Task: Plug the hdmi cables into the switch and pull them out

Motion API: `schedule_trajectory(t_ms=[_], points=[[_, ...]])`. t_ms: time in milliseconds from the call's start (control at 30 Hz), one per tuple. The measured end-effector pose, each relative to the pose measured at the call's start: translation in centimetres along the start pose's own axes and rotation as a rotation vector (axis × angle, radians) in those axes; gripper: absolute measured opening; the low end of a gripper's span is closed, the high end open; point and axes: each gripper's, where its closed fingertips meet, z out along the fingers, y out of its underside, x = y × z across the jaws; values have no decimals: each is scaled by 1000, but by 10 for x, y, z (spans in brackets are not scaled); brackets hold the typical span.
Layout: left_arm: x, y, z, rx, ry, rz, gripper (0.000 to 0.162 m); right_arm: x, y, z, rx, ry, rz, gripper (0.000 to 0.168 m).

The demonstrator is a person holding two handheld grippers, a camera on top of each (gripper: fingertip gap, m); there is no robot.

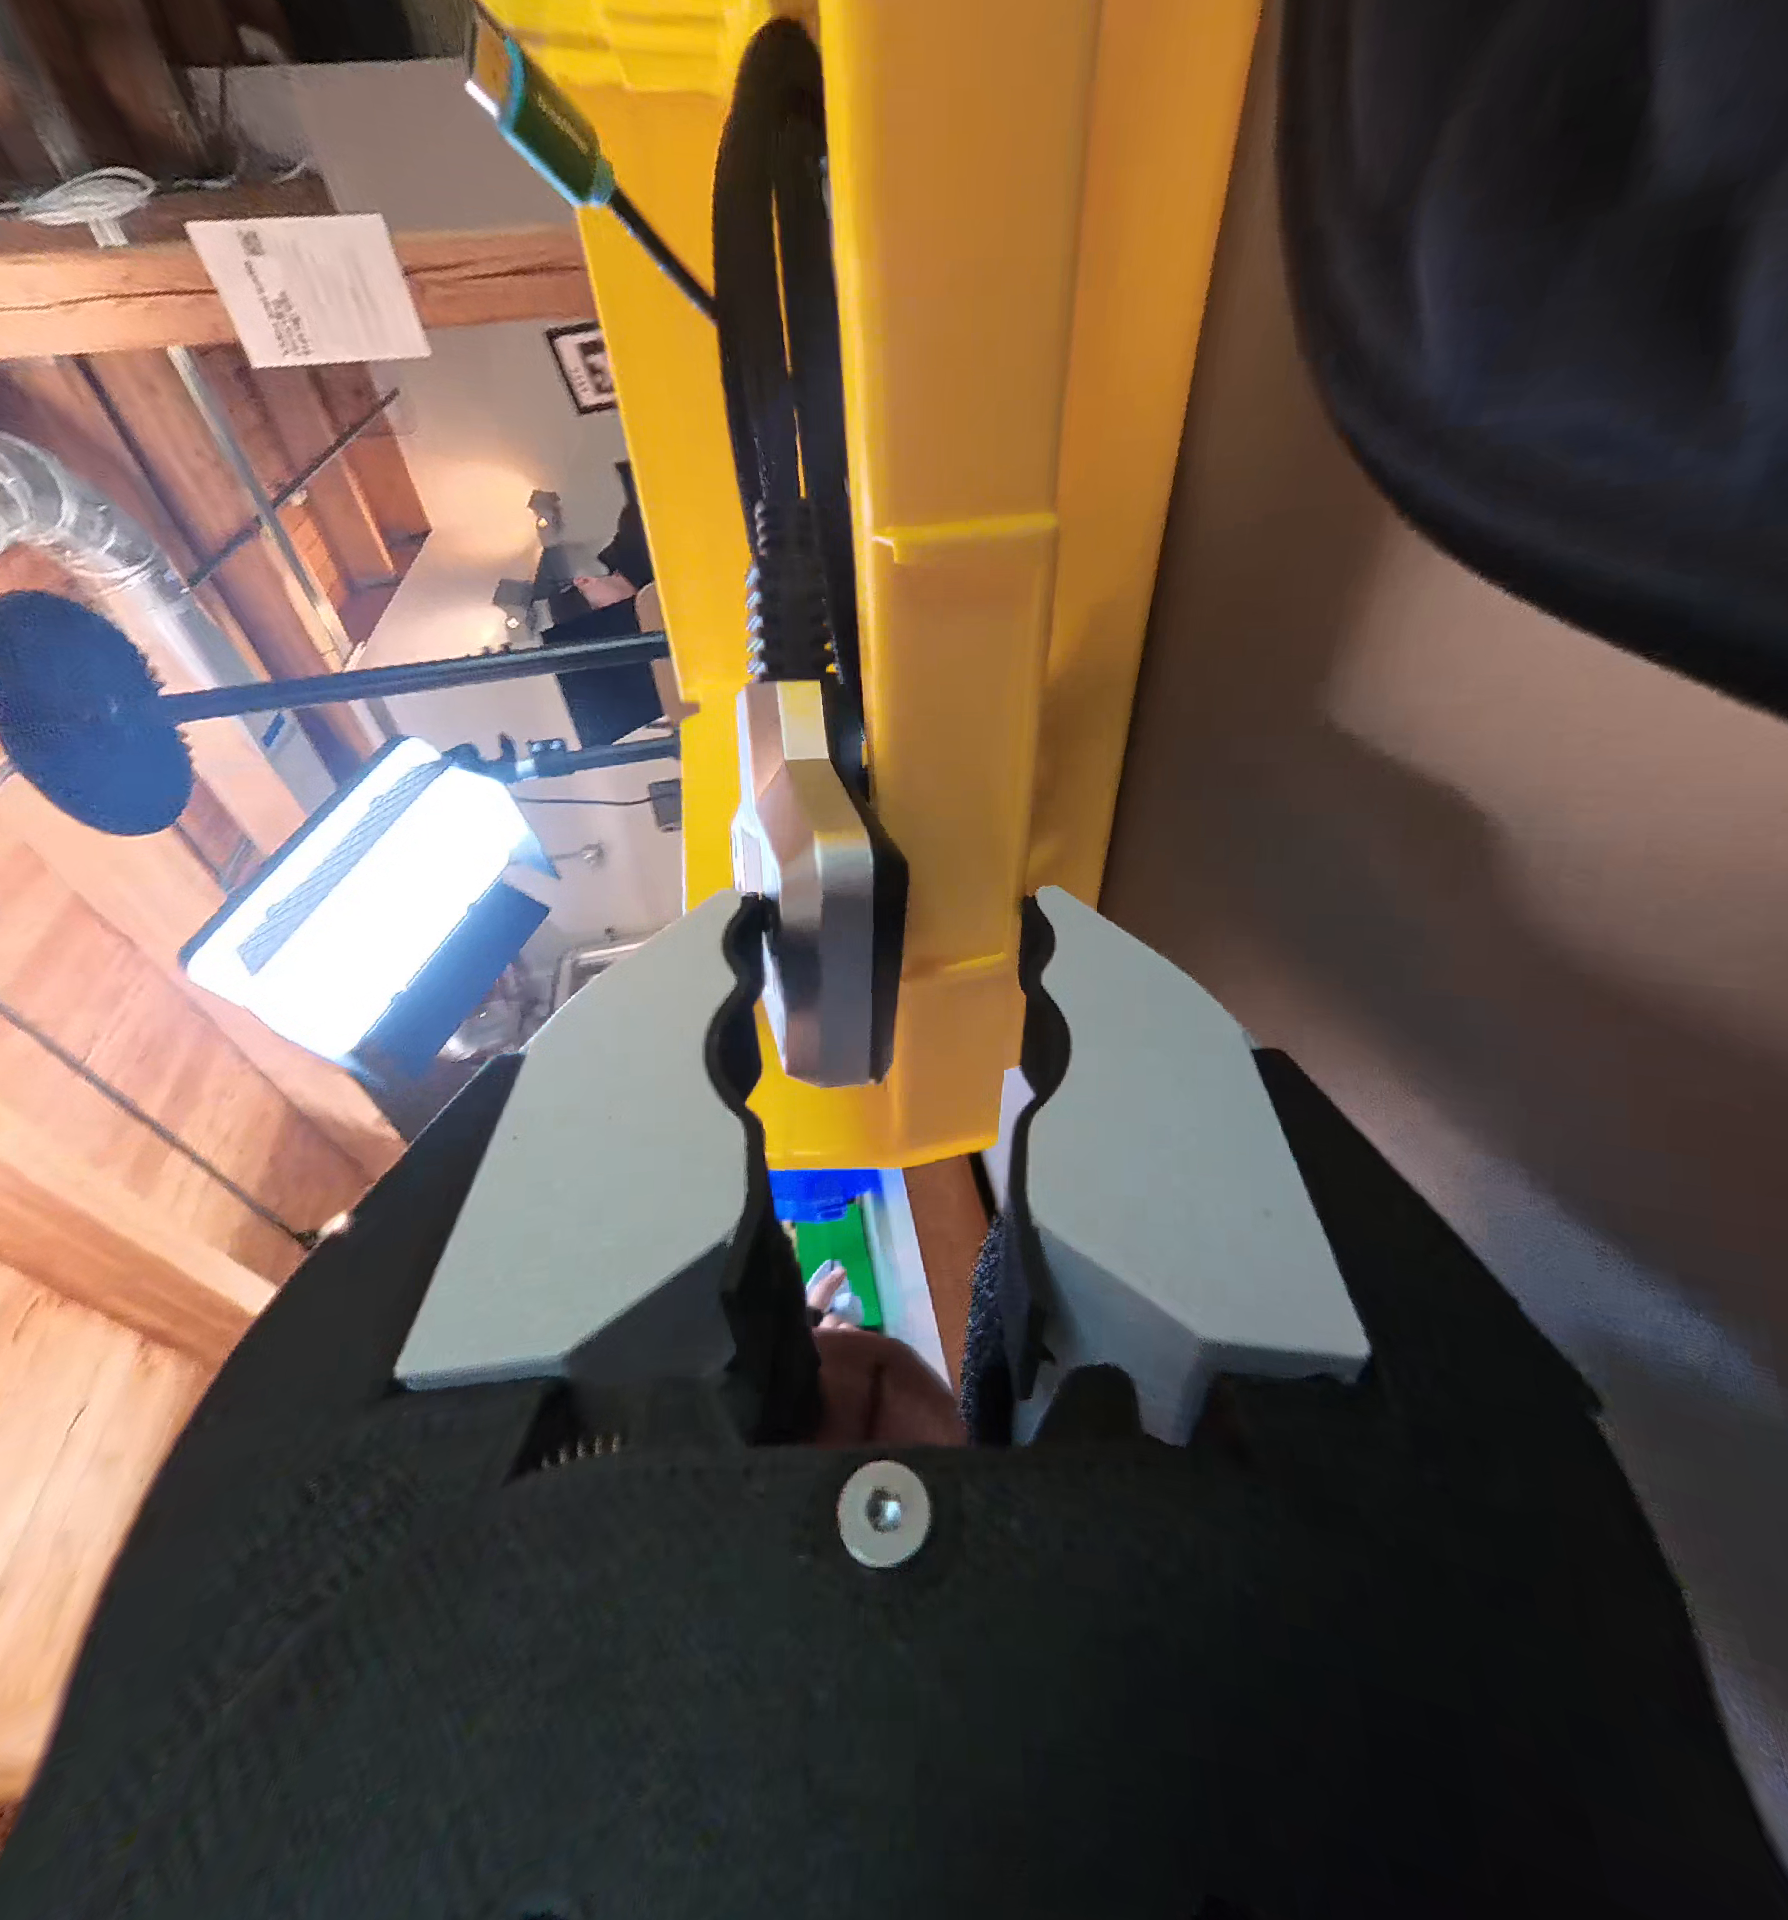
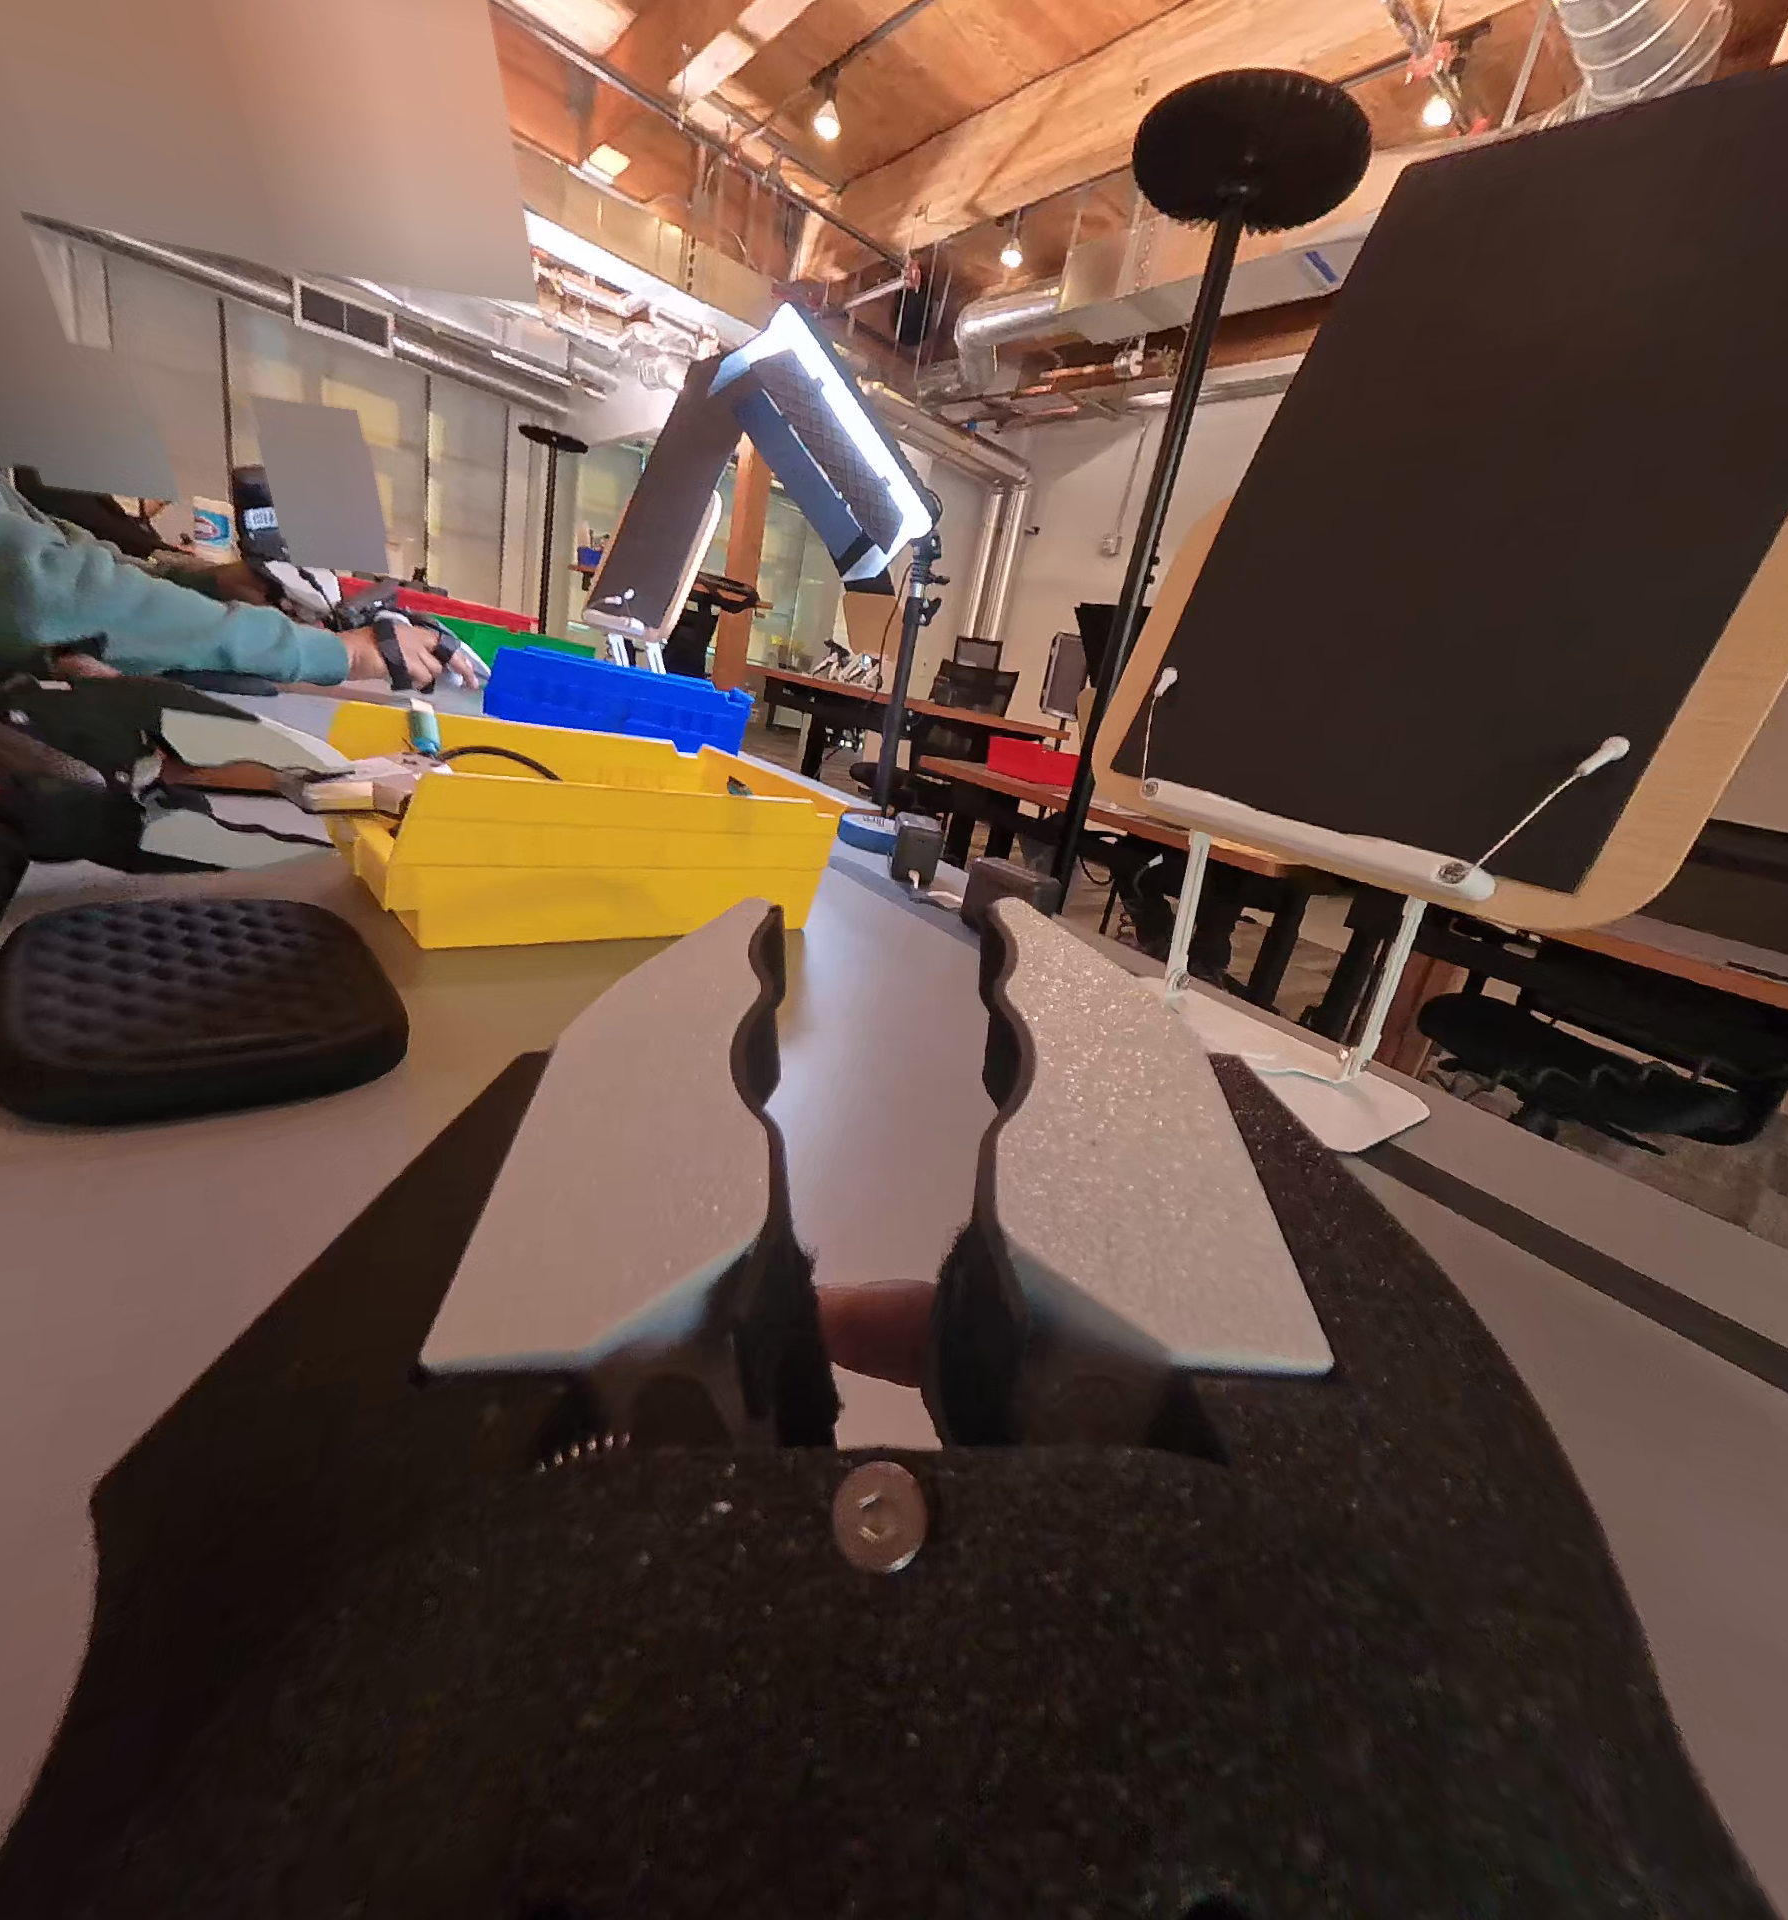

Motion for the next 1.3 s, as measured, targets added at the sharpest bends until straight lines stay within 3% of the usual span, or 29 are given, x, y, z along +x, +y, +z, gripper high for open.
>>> schedule_trajectory(t_ms=[33,100,200,333,600,733,867,1033,1167,1300], points=[[0,-2,-3,8,21,-2,47,0,3,1,-17,-1,-2,36],[-19,-5,-12,31,-35,-12,22,-1,9,3,-55,-3,-15,36],[-36,-12,-22,66,7,-38,21,-3,16,4,-98,-7,-39,36],[-68,-18,-19,100,-72,-140,21,-3,21,5,-128,1,-62,36],[-128,-12,-26,262,-267,-817,21,1,30,5,-186,24,-90,36],[-163,-16,-51,551,-389,-1253,19,1,36,5,-222,26,-104,36],[-184,-34,-72,887,-304,-1576,19,-1,42,6,-257,20,-121,36],[-180,-71,-65,970,-170,-1647,19,-3,47,7,-288,11,-138,36],[-197,-85,-78,996,-218,-1558,19,-4,51,7,-309,6,-143,36],[-229,-85,-116,1189,-341,-1552,19,-5,54,7,-332,0,-161,37]])
